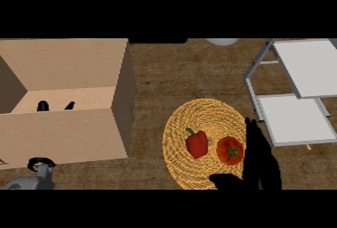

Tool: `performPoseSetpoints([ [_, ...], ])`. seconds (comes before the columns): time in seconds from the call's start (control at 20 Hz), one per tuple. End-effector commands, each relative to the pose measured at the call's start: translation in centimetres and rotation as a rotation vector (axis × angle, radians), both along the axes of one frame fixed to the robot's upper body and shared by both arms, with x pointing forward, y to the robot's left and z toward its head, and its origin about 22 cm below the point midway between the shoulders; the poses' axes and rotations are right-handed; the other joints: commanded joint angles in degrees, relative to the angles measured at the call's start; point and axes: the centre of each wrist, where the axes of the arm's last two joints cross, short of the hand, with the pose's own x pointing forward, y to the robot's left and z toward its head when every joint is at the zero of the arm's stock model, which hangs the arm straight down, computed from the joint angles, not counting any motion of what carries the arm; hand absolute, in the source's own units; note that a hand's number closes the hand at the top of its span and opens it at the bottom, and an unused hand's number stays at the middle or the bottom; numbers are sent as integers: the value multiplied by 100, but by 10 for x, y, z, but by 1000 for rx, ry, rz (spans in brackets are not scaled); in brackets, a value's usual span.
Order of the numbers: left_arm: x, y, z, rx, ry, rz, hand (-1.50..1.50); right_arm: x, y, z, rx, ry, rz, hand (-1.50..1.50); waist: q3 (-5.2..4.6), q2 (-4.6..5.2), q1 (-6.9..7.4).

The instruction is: Pick the tomato from the placemat and place it in the tiered shelf

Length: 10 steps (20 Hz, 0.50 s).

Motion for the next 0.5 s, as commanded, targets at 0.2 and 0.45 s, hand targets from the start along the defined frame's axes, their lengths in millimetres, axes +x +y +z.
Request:
performPoseSetpoints([
  [0.2,-2,-1,-17,22,85,-10,0,5,-8,-13,-45,5,-57,-150,-28,38,-39],
  [0.45,-8,-18,-23,16,62,-28,0,26,-17,-20,-23,-33,-51,-150,-27,39,-20],
])
